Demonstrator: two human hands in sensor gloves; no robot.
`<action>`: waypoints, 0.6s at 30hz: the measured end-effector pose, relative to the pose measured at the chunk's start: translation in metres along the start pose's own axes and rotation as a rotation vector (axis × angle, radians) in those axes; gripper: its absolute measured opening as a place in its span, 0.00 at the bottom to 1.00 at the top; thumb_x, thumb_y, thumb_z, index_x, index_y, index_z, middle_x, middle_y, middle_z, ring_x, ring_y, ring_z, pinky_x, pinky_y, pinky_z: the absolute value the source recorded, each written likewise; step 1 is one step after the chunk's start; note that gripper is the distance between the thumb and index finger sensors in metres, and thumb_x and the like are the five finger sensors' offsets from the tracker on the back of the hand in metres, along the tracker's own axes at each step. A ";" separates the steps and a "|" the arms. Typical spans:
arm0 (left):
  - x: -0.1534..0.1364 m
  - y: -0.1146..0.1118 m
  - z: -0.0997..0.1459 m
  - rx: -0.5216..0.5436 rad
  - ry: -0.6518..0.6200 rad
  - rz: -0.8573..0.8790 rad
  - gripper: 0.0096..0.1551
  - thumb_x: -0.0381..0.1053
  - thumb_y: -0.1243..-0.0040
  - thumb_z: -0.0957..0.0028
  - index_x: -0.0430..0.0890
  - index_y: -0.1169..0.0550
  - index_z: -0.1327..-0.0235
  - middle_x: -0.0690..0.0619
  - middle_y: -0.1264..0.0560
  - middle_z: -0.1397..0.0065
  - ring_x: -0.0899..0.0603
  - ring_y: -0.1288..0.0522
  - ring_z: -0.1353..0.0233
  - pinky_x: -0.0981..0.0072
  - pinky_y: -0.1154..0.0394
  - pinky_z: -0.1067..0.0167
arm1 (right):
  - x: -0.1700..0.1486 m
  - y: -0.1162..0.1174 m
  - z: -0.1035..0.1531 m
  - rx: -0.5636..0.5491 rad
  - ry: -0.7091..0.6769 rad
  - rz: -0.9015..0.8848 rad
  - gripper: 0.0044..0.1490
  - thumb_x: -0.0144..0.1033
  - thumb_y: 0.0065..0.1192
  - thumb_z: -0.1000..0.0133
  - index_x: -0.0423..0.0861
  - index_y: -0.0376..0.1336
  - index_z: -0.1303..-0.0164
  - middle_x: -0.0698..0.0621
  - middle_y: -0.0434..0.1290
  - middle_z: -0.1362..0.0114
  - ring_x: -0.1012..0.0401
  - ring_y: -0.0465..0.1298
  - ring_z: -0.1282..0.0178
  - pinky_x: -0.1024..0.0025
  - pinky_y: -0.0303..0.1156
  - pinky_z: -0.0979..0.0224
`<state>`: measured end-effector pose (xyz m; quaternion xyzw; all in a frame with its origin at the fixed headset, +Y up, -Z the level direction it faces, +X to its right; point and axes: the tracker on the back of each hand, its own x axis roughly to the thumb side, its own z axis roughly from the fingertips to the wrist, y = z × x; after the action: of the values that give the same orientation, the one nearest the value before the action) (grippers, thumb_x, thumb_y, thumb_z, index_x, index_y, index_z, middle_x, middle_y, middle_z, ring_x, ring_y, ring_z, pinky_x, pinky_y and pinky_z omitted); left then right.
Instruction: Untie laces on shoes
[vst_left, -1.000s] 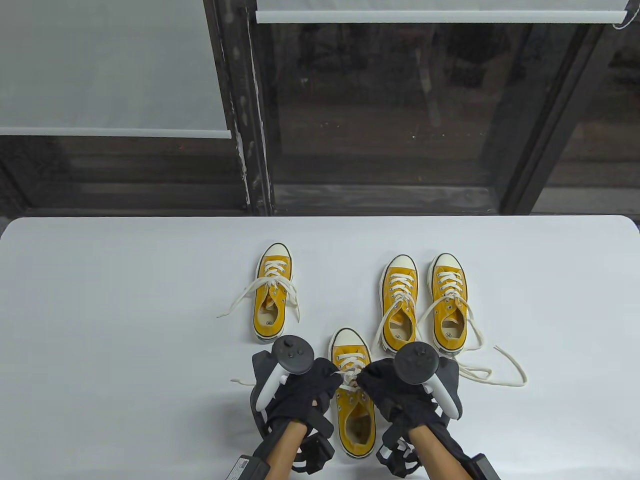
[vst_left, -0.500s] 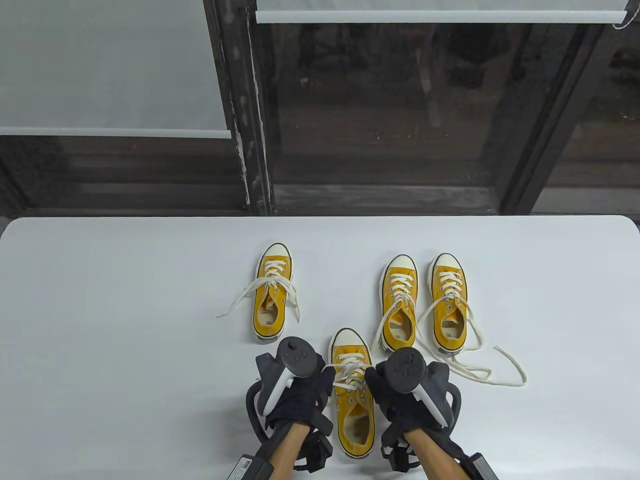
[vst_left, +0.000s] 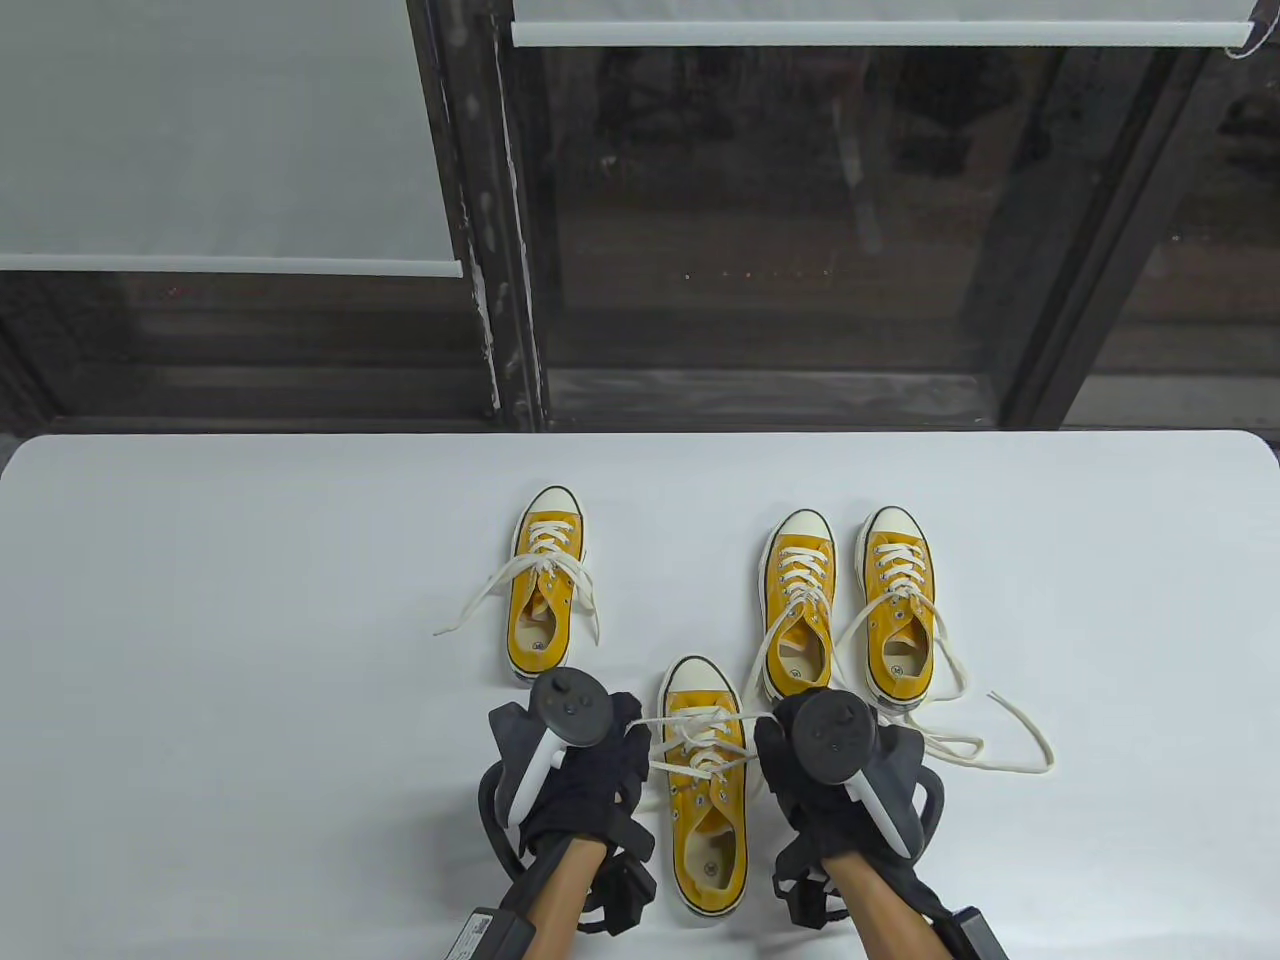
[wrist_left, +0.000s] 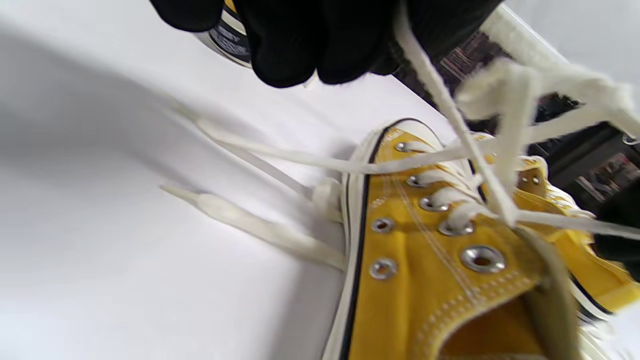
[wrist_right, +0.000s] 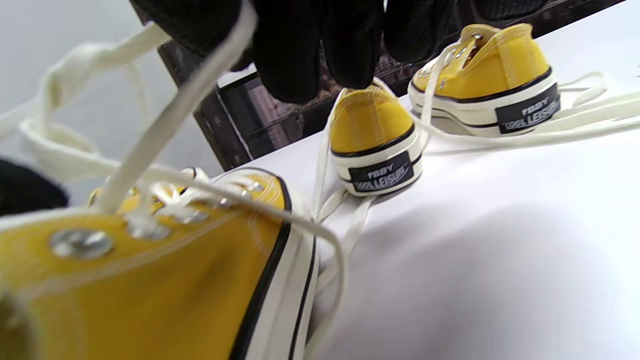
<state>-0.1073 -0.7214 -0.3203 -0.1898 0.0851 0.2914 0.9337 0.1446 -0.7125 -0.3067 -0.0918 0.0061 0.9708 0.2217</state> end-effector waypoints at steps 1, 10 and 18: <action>-0.002 0.002 0.000 0.003 0.007 0.024 0.26 0.59 0.47 0.31 0.57 0.33 0.21 0.61 0.25 0.43 0.50 0.29 0.28 0.36 0.43 0.21 | -0.003 -0.003 -0.001 -0.008 0.002 -0.002 0.24 0.51 0.51 0.30 0.53 0.64 0.28 0.46 0.60 0.18 0.43 0.57 0.16 0.32 0.52 0.23; -0.028 0.024 0.004 0.029 0.057 0.305 0.23 0.55 0.49 0.31 0.52 0.29 0.24 0.57 0.23 0.41 0.47 0.28 0.28 0.34 0.43 0.22 | -0.027 -0.029 -0.006 -0.106 0.083 -0.168 0.21 0.47 0.51 0.31 0.51 0.66 0.33 0.48 0.64 0.21 0.44 0.60 0.17 0.33 0.54 0.23; -0.036 0.056 0.022 0.162 0.003 0.442 0.21 0.55 0.49 0.32 0.52 0.27 0.28 0.54 0.25 0.34 0.43 0.32 0.24 0.32 0.45 0.22 | -0.038 -0.049 -0.004 -0.037 0.067 -0.469 0.21 0.48 0.51 0.31 0.48 0.61 0.35 0.44 0.57 0.19 0.40 0.54 0.16 0.32 0.51 0.23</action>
<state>-0.1679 -0.6888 -0.3077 -0.0915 0.1493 0.4808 0.8592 0.1995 -0.6850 -0.3021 -0.1270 -0.0258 0.8891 0.4391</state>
